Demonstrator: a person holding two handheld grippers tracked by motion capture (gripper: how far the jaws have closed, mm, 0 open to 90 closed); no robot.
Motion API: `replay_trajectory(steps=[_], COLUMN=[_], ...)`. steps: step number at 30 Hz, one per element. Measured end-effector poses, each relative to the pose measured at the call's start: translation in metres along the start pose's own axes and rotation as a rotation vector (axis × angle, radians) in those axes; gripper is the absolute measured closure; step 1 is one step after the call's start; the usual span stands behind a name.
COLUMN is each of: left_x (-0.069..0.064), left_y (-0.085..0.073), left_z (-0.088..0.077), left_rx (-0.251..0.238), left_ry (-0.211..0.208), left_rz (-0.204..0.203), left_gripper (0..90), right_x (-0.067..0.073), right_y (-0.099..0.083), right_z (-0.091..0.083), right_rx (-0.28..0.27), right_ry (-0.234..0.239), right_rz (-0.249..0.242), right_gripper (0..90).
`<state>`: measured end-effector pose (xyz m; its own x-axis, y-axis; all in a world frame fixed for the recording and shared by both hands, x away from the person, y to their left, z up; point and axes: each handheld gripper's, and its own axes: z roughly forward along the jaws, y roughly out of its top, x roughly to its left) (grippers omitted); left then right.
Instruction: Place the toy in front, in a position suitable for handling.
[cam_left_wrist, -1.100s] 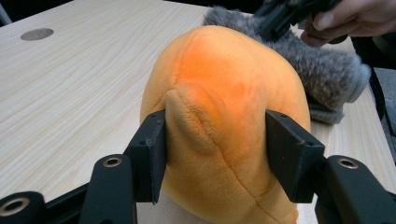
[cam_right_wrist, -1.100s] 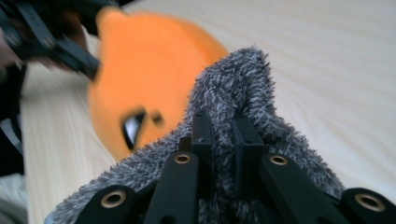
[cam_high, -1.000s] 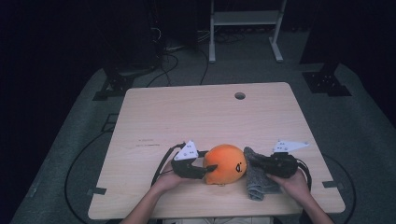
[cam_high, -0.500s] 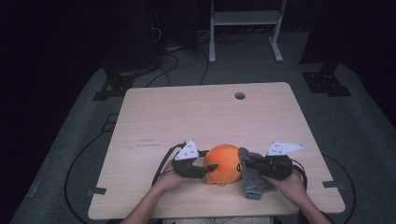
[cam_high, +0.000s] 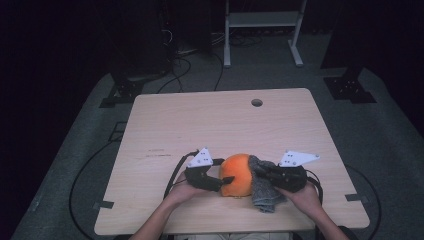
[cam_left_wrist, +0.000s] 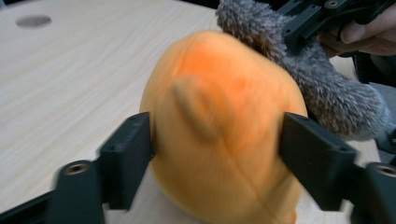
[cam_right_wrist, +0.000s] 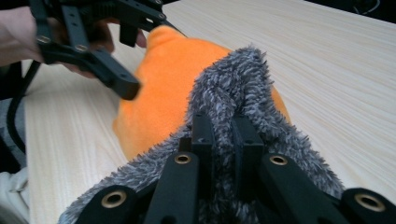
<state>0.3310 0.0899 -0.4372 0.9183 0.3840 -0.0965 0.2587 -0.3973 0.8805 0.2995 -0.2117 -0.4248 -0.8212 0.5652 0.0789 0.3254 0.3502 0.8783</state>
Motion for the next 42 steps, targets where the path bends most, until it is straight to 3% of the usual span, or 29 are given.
replay_trajectory(steps=[1,2,5,7,13,16,20,26,29,31,35,39,42], left_x=[0.001,0.0,-0.005,-0.008,-0.023,-0.029,-0.021,-0.024,-0.026,-0.028,-0.026,-0.02,-0.017], left_y=[0.0,0.0,0.002,0.003,0.011,0.012,0.009,0.011,0.012,0.012,0.01,0.007,0.007], left_z=[-0.001,-0.001,0.0,0.002,0.007,0.006,0.003,0.006,0.008,0.008,0.007,0.005,0.003], left_rx=[-0.006,-0.015,-0.011,-0.011,-0.018,0.003,-0.019,-0.013,-0.012,-0.008,0.001,-0.013,-0.034], left_ry=[-0.014,-0.017,0.021,0.041,0.044,0.059,0.008,0.018,0.03,0.042,0.051,0.024,-0.035], left_rz=[-0.005,0.0,0.055,0.065,0.149,0.193,0.122,0.14,0.154,0.17,0.164,0.128,0.079], left_gripper=[24.9,31.6,42.7,45.8,48.5,49.0,42.6,48.6,50.4,51.0,51.2,50.3,43.3], right_x=[-0.001,-0.003,-0.006,-0.003,0.025,0.029,0.02,0.019,0.026,0.031,0.022,0.014,0.008], right_y=[-0.001,-0.002,-0.004,0.0,0.033,0.042,0.033,0.035,0.042,0.045,0.039,0.029,0.021], right_z=[-0.001,-0.002,-0.005,-0.008,-0.004,0.008,0.015,0.006,0.003,0.006,0.013,0.008,0.002], right_rx=[0.005,0.008,0.019,0.014,-0.046,-0.02,0.005,0.031,-0.006,0.007,0.037,0.041,0.04], right_ry=[-0.007,-0.013,-0.027,-0.036,0.004,0.005,0.012,-0.017,-0.003,-0.004,-0.012,-0.042,-0.049], right_rz=[0.003,0.005,0.014,0.007,-0.102,-0.139,-0.121,-0.134,-0.142,-0.164,-0.159,-0.128,-0.092], right_gripper=[81.3,81.4,81.4,81.4,81.3,81.4,81.6,81.6,81.6,81.5,81.7,81.7,81.6])
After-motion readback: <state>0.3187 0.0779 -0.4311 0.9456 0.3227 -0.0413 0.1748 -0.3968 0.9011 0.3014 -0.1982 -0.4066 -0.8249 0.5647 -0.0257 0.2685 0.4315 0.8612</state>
